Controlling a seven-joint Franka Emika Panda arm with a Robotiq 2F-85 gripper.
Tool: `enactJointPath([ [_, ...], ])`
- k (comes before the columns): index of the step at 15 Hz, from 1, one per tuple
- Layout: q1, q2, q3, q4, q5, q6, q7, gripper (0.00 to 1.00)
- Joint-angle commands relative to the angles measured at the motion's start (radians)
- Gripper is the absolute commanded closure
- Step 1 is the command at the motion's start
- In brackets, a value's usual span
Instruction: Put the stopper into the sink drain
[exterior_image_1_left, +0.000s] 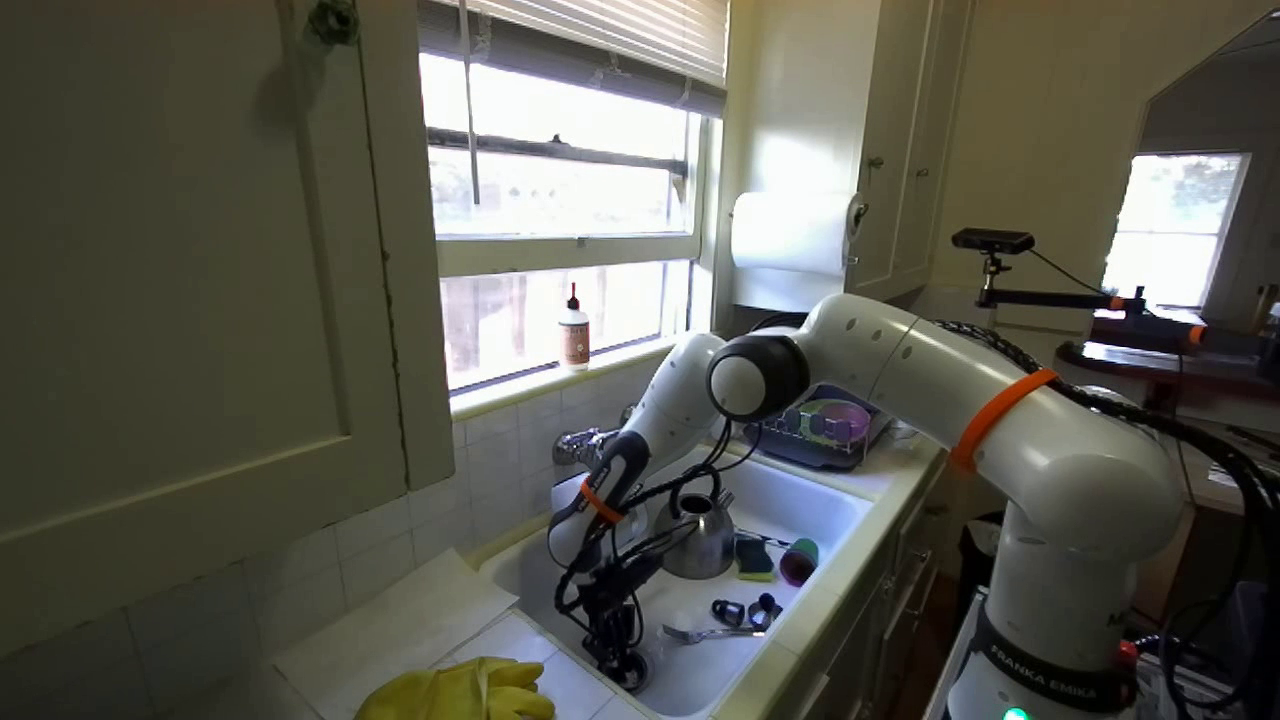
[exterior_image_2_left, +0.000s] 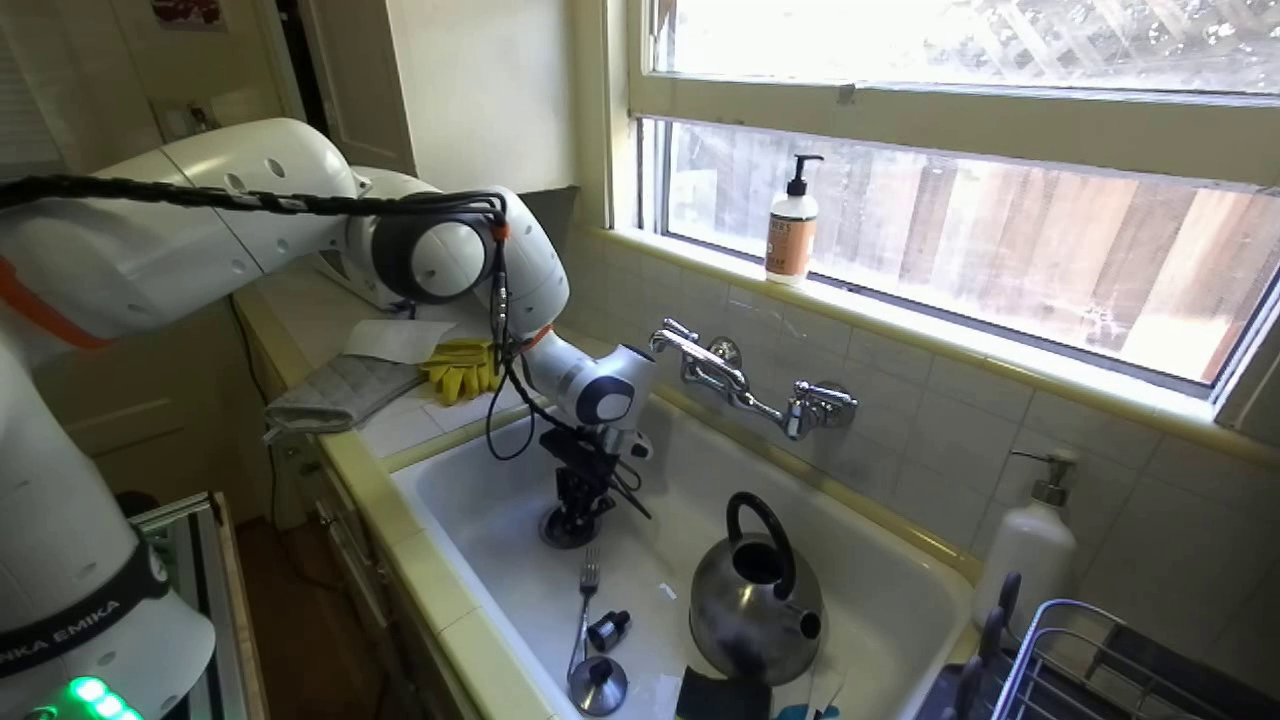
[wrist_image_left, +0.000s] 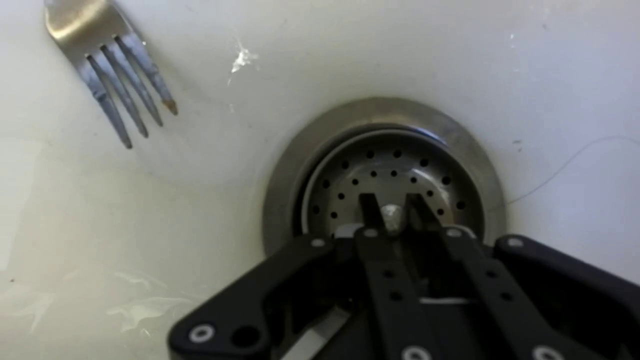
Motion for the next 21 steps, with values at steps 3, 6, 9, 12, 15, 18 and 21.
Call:
enactJointPath([
  [3, 0.027, 0.021, -0.016, 0.022, -0.022, -0.005, 0.06, 0.9],
  [6, 0.033, 0.022, -0.023, 0.023, -0.024, -0.006, 0.079, 0.52],
  [9, 0.035, 0.021, -0.027, 0.021, -0.022, -0.006, 0.093, 0.27],
  [12, 0.027, 0.014, -0.02, 0.015, -0.016, -0.008, 0.089, 0.06],
  [15, 0.017, 0.002, -0.013, 0.004, -0.009, -0.001, 0.081, 0.07],
  [18, 0.017, -0.005, -0.018, -0.001, -0.012, 0.007, 0.084, 0.12],
  [21, 0.022, 0.008, -0.023, 0.003, -0.013, 0.018, 0.097, 0.57],
])
